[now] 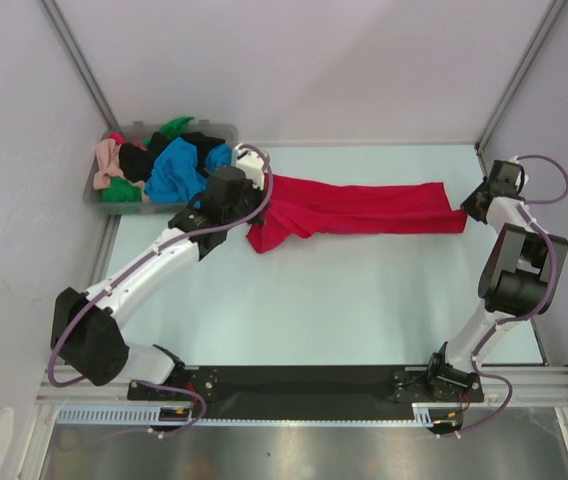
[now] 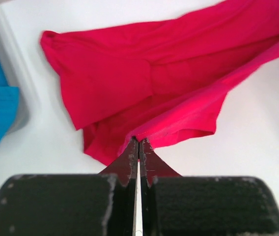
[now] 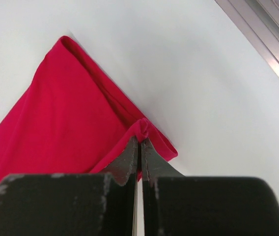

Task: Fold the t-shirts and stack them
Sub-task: Fold the tshirt

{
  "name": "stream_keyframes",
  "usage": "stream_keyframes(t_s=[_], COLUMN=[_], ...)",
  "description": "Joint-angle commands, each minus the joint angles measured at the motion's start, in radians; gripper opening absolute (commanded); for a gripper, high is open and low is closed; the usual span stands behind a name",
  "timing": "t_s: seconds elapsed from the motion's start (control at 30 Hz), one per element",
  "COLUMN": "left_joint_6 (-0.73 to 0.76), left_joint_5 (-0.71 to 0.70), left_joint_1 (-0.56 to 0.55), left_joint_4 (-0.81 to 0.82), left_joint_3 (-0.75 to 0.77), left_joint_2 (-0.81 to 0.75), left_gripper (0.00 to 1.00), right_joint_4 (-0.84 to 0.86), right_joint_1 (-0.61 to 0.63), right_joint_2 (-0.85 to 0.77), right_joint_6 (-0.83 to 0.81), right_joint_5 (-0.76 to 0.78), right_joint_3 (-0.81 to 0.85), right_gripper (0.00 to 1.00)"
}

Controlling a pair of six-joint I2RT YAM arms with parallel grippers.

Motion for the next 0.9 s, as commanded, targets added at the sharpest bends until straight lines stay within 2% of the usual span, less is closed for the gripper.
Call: stream_keyframes(t_s=[0.0,0.2,0.47,0.6,0.87], left_joint_6=[-0.047,-0.064,-0.149,-0.089,0.078], left_joint_5=[0.086,0.084,0.093,0.084,-0.010], left_joint_1=[0.003,0.001,0.003,0.003,0.029], left_joint_4=[-0.004,-0.038,-0.104,-0.104,-0.142], left_joint_3=[-0.015,-0.046,0.049,0.101,0.305], left_joint_2=[-0.005,-0.024,0.079,0.146,0.312], left_gripper=[0.00,0.00,0.00,0.00,0.00], right_joint_4=[0.018,0.024,0.040,0.037,0.061], right_joint_1=[0.001,0.001,0.027,0.039,0.053], right_joint_2=[0.011,0.023,0.071,0.100,0.163], right_joint_6=[-0.023,-0.028,-0.046,-0.051,-0.040], right_joint_5=[0.022,0.018,0.021,0.019,0.007], right_joint_3=[0.037,0.045,0.083,0.108,0.139], right_gripper=[0.00,0.00,0.00,0.00,0.00])
